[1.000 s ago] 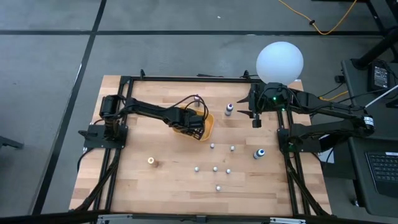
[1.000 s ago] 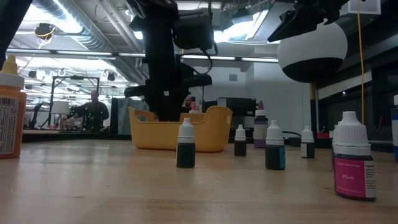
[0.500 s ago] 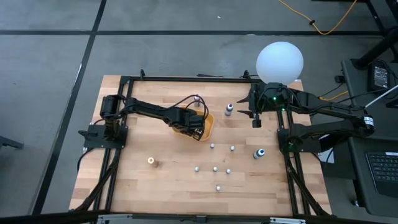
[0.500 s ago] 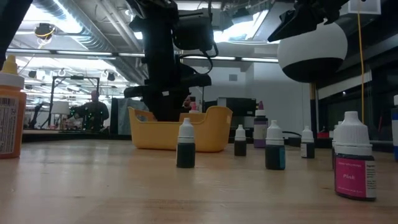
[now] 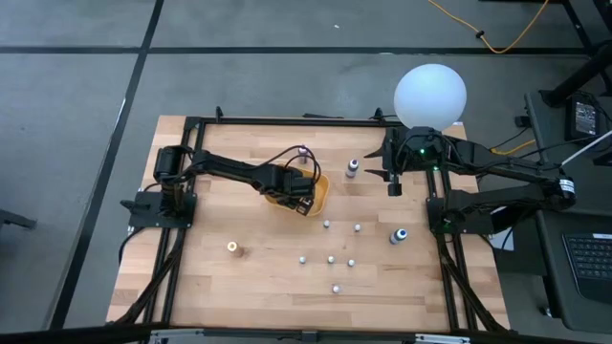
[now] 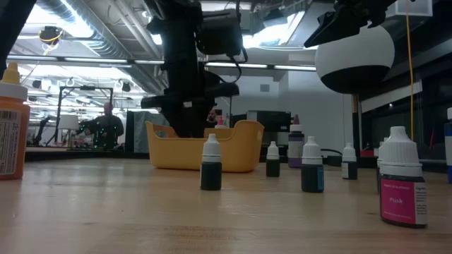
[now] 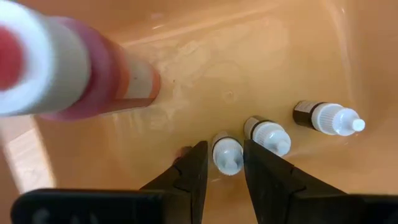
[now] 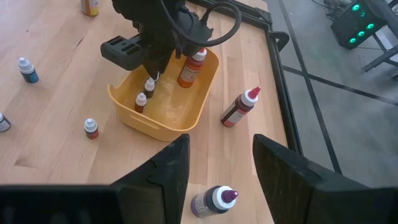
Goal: Pick & Place food coloring
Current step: Put the small green food coloring bottle into the yellow bin, then put the left small blue food coloring bottle into the yellow bin
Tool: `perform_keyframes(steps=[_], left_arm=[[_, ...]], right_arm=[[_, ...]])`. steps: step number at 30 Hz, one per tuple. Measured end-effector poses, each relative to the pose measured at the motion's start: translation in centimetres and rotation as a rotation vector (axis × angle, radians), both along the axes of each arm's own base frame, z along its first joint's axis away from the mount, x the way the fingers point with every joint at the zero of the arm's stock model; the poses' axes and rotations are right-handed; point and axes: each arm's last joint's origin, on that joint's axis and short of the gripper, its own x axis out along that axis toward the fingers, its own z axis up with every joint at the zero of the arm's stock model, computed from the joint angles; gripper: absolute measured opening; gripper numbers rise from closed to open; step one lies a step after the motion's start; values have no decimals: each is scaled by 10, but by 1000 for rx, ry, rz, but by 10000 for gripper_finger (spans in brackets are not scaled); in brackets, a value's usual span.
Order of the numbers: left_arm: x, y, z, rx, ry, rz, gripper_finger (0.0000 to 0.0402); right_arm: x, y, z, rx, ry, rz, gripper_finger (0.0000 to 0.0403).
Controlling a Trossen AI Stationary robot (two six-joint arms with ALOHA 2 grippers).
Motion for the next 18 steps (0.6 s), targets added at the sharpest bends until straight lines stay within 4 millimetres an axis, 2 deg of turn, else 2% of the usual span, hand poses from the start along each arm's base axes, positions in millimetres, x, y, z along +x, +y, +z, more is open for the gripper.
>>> perform_keyframes(steps=[6,11,14,18], left_arm=[[6,-5,22,25,-10,-27,98],[10,-14,50,38,13,-79,97],[14,-31,72,45,-12,-144,94],[19,-71,96,48,-102,-258,94]], right_arm=[[0,0,0,0,0,0,177],[0,0,0,0,0,0,177],[0,0,0,0,1,0,177],[0,0,0,0,0,-1,177]])
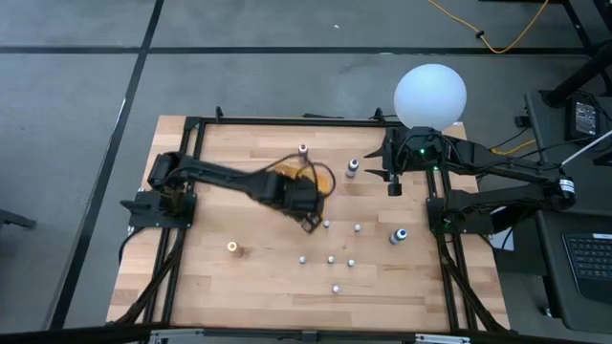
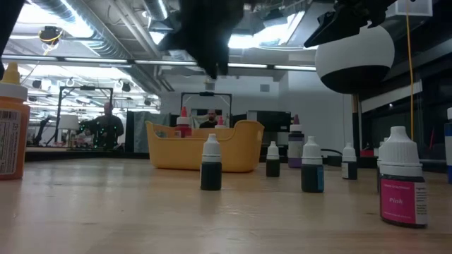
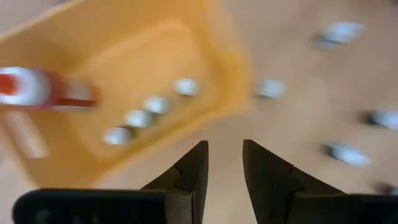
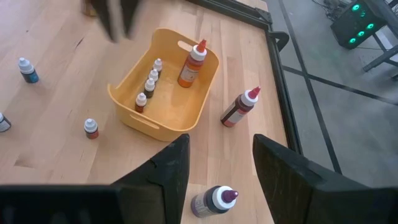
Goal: Pick & Place food coloring
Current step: Put the left small blue food coloring bottle into the yellow bin
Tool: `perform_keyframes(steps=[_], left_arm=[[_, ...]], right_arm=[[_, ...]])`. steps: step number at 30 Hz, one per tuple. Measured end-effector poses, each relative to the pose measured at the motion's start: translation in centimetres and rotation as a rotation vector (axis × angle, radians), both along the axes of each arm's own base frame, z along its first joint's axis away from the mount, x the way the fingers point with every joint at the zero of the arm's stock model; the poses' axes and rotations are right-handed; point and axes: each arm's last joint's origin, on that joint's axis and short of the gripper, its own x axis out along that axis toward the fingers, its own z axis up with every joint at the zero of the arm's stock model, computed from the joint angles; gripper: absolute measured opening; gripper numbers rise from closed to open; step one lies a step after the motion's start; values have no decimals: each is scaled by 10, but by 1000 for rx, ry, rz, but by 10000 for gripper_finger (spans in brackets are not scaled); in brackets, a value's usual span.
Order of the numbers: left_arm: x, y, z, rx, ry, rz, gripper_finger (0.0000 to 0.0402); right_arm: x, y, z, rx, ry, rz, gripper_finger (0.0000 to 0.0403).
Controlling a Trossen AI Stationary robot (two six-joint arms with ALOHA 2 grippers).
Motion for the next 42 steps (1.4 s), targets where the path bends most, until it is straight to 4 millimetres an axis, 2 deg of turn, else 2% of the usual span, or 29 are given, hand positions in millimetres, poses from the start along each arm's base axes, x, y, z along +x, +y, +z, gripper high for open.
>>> perform_keyframes(steps=[4,7,12,16,23,30,36,42], left_arm=[[-7,-50,2,-2,-30,-145,101],[-16,-83,-6,-33,-53,-172,106],[-24,-110,-21,-142,-91,-54,116],[-26,-115,-30,-189,-92,26,129],[-17,-111,-39,-220,-80,34,178],[2,-97,-70,-270,-8,87,225],[19,-92,-97,-328,7,96,223],[24,-87,-111,-317,30,127,207]], right_arm=[[0,0,0,0,0,1,177],[0,0,0,0,0,0,177],[0,0,0,3,-1,-1,177],[0,0,0,3,0,-1,177],[0,0,0,4,2,-2,177],[-1,0,-2,11,19,-4,177],[-1,0,-2,7,20,-5,177],[-1,0,-2,5,19,-3,177]])
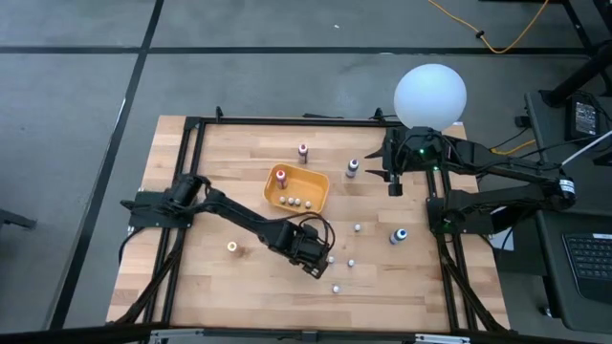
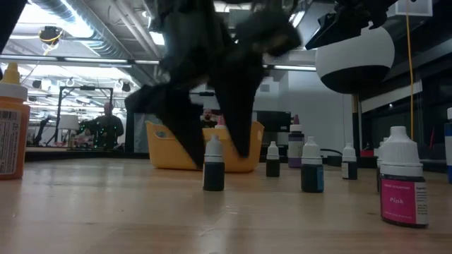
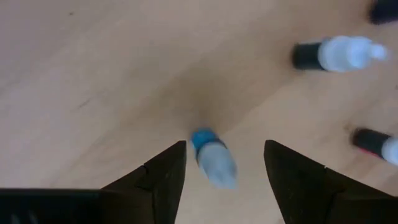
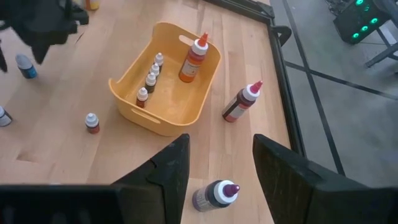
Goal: Pick & Place food coloring
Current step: Put the left small blue food coloring bottle into the yellow bin
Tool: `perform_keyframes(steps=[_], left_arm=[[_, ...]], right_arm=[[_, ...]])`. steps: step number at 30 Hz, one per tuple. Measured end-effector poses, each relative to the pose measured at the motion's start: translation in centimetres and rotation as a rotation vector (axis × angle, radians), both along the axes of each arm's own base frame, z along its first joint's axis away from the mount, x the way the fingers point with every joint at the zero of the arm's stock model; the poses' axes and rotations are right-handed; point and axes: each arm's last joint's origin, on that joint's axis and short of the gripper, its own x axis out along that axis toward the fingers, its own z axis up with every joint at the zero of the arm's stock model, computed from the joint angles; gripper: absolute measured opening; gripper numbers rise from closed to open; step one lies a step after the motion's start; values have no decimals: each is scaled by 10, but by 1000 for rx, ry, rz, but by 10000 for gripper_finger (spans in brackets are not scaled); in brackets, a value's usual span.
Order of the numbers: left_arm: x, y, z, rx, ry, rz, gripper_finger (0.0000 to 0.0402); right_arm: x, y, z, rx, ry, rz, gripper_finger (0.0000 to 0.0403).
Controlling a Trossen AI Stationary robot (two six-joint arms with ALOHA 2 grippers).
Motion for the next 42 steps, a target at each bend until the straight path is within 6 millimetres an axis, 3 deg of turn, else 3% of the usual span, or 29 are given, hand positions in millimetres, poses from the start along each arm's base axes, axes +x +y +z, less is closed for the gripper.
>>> perform_keyframes(steps=[16,27,38,42], left_arm=[[-1,4,-6,-27,54,-35,129],[-2,3,-5,-34,58,-41,104],[2,4,29,73,93,-117,69],[0,7,59,151,115,-147,72]], right_arm=[[0,0,0,-1,-2,0,177],[0,0,0,2,-2,-2,177],[0,0,0,6,-3,-5,177],[0,0,0,7,-3,-6,177]])
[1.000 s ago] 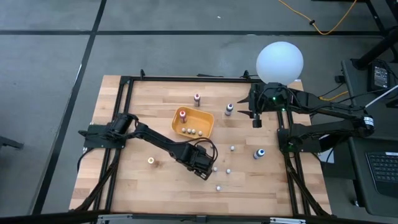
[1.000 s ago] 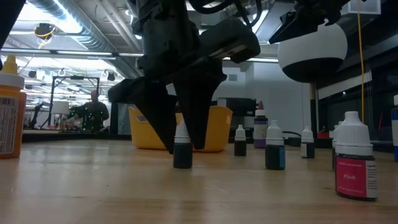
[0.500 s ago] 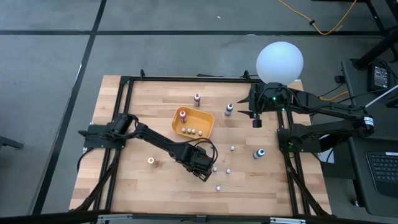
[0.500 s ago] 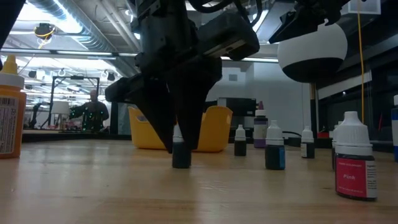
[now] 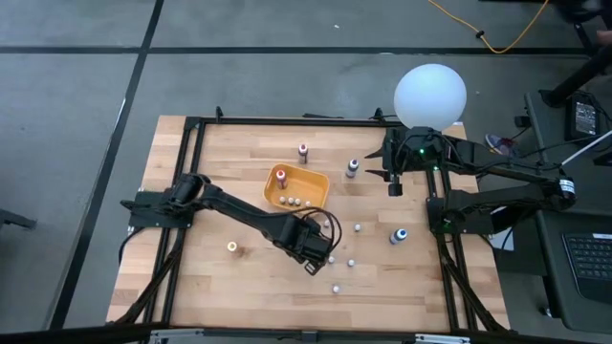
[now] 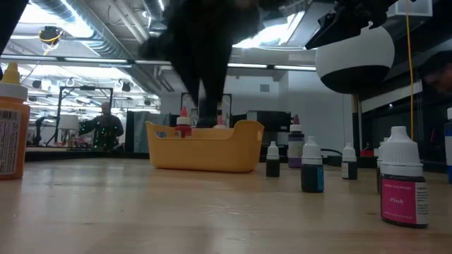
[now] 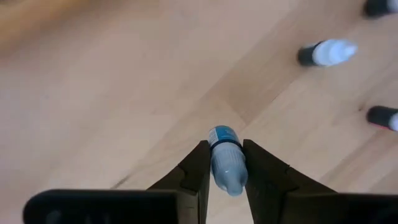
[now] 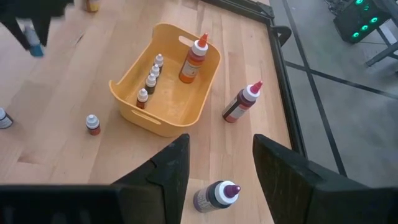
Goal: Pick & Place food coloring
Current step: Put the left small blue food coloring bottle into the yellow bin
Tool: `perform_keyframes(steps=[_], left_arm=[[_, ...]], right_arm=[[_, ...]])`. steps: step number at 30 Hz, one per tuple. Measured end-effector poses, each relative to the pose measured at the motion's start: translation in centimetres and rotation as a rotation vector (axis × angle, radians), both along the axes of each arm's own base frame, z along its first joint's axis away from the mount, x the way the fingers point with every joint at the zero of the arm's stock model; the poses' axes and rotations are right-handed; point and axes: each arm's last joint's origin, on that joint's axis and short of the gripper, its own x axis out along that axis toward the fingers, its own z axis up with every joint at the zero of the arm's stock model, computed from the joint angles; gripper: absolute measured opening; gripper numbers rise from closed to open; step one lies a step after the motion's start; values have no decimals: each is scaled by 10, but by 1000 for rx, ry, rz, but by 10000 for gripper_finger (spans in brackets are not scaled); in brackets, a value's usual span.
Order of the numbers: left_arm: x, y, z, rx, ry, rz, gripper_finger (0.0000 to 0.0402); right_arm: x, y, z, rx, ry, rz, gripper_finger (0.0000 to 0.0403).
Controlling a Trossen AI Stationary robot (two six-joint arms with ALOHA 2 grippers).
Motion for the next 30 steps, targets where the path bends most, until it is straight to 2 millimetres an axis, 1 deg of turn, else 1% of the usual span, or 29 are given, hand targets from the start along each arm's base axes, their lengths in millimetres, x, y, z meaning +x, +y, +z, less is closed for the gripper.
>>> perform_keyframes(steps=[4,6,8,10,16,21,23,26,30], left_arm=[[-7,10,37,96,10,-8,70],[-10,17,51,134,19,-5,70],[-13,23,65,152,-8,-8,73],[-15,32,72,159,-18,-11,73],[-9,63,73,165,0,-9,72],[0,100,72,131,-28,44,75],[5,113,72,121,-59,69,73],[10,132,66,92,-90,105,73],[14,146,55,60,-85,131,75]], right_arm=[[0,0,0,2,0,-1,177],[0,0,0,2,1,-1,177],[1,0,-1,4,4,-3,177],[2,-1,-2,14,11,-9,177],[8,-5,-9,30,50,-25,177],[14,-10,-14,41,69,-37,177],[15,-12,-13,43,46,-26,177],[16,-16,-6,34,-25,-23,177],[14,-21,2,10,-96,-18,177]])
